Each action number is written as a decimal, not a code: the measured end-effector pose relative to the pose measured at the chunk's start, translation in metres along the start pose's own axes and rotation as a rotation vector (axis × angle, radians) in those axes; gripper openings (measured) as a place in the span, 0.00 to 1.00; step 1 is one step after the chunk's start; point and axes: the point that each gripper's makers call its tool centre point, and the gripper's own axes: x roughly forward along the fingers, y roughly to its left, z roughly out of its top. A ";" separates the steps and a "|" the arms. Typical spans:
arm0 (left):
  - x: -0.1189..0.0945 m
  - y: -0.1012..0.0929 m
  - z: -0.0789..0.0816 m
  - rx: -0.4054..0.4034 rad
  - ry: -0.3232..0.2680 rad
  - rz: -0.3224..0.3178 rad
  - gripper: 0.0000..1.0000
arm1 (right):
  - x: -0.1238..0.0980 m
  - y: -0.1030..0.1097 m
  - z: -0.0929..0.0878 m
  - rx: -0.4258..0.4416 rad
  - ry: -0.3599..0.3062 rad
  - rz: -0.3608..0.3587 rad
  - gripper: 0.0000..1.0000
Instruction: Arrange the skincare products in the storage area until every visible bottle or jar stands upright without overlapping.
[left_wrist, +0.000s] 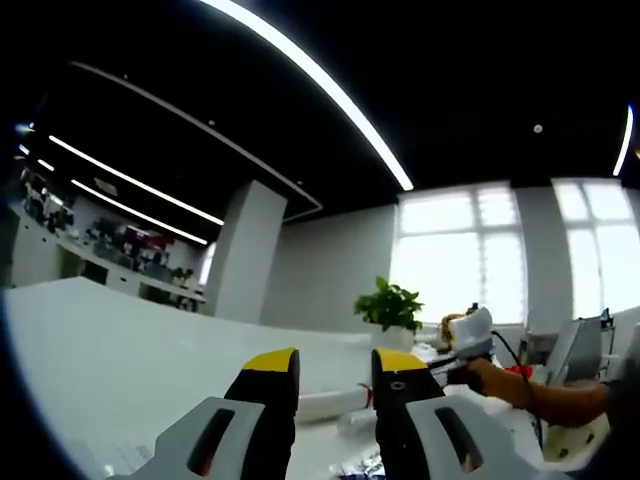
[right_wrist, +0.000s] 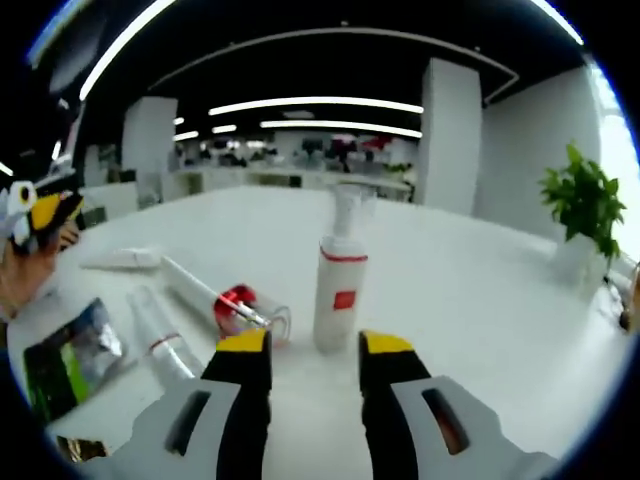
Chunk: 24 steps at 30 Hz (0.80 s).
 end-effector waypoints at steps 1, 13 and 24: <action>0.000 0.001 0.001 -0.003 -0.003 0.002 0.29 | -0.005 -0.002 0.008 0.011 -0.046 -0.001 0.34; 0.001 0.004 -0.001 -0.006 0.003 0.014 0.29 | -0.051 -0.003 0.087 -0.203 -0.496 -0.150 0.31; 0.001 0.000 -0.007 0.014 0.028 0.009 0.29 | -0.047 0.051 0.094 -0.228 -0.578 0.125 0.43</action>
